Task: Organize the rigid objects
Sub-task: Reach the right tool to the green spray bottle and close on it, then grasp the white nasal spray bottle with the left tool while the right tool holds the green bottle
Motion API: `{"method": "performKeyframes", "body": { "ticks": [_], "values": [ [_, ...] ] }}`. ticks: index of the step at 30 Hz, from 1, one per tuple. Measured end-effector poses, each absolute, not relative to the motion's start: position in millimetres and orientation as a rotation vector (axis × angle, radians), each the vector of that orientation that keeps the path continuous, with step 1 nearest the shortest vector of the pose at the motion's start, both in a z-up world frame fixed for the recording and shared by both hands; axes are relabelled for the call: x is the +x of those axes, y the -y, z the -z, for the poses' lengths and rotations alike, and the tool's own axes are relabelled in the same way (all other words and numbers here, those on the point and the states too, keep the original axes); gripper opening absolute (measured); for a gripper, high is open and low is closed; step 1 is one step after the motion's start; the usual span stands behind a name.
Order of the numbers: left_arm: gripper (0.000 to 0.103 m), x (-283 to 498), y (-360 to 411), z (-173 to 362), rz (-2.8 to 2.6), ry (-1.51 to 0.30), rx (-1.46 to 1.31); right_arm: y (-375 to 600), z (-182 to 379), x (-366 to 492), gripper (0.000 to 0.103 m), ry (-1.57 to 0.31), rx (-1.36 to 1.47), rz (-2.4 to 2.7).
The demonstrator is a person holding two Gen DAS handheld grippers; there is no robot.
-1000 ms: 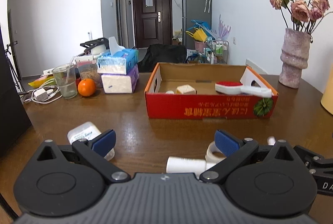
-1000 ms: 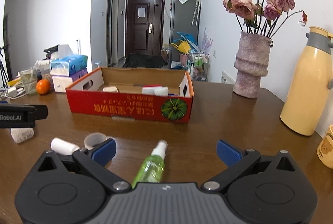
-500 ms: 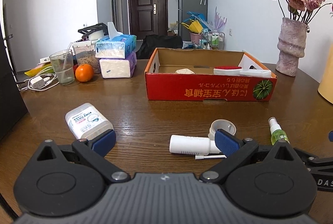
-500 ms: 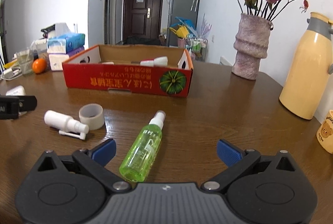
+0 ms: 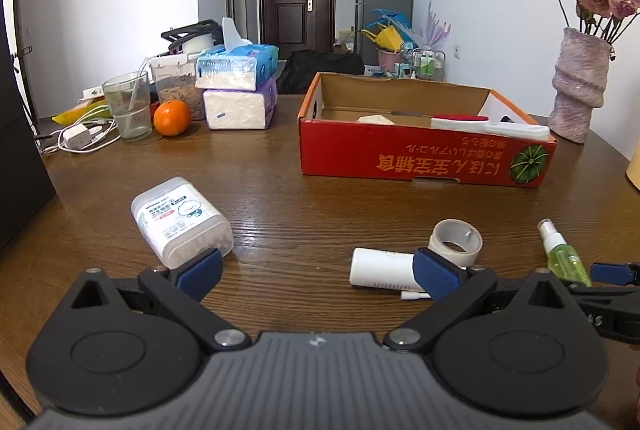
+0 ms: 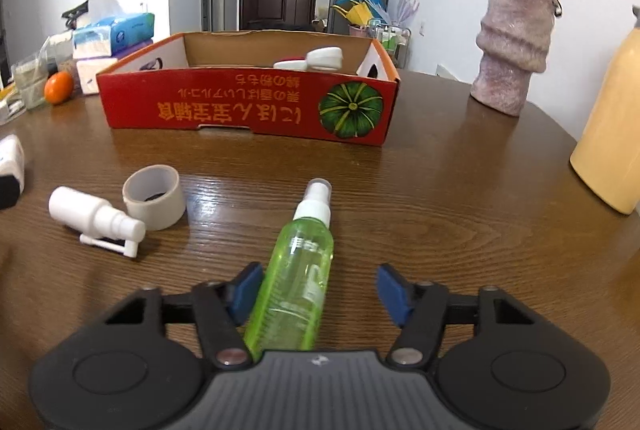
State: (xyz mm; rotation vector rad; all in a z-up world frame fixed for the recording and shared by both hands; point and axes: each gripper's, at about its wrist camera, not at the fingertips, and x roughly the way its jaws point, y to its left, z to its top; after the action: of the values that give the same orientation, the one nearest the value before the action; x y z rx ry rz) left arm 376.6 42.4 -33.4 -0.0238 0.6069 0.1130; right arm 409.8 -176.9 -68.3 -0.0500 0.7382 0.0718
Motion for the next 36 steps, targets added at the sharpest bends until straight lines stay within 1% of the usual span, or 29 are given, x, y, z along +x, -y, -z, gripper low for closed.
{"method": "performKeyframes", "body": {
  "ticks": [1, 2, 8, 18, 27, 36],
  "values": [
    [0.103, 377, -43, 35, -0.112, -0.61, -0.025, 180, 69, 409, 0.037, -0.735, -0.03, -0.084],
    [0.103, 379, -43, 36, -0.112, -0.616, -0.026, 183, 69, 408, 0.031, -0.732, -0.006, -0.092],
    [0.103, 383, -40, 45, -0.095, -0.627, -0.023, 195, 72, 406, 0.03, -0.698, 0.052, -0.087],
    [0.103, 395, -14, 62, -0.02, -0.621, 0.028, 201, 59, 394, 0.03, -0.608, 0.086, -0.094],
    [0.103, 407, 21, 70, 0.002, -0.629, 0.125, 203, 56, 390, 0.03, -0.588, 0.105, -0.094],
    [0.103, 421, 22, 77, -0.009, -0.66, 0.106, 204, 54, 390, 0.03, -0.583, 0.117, -0.097]
  ]
}}
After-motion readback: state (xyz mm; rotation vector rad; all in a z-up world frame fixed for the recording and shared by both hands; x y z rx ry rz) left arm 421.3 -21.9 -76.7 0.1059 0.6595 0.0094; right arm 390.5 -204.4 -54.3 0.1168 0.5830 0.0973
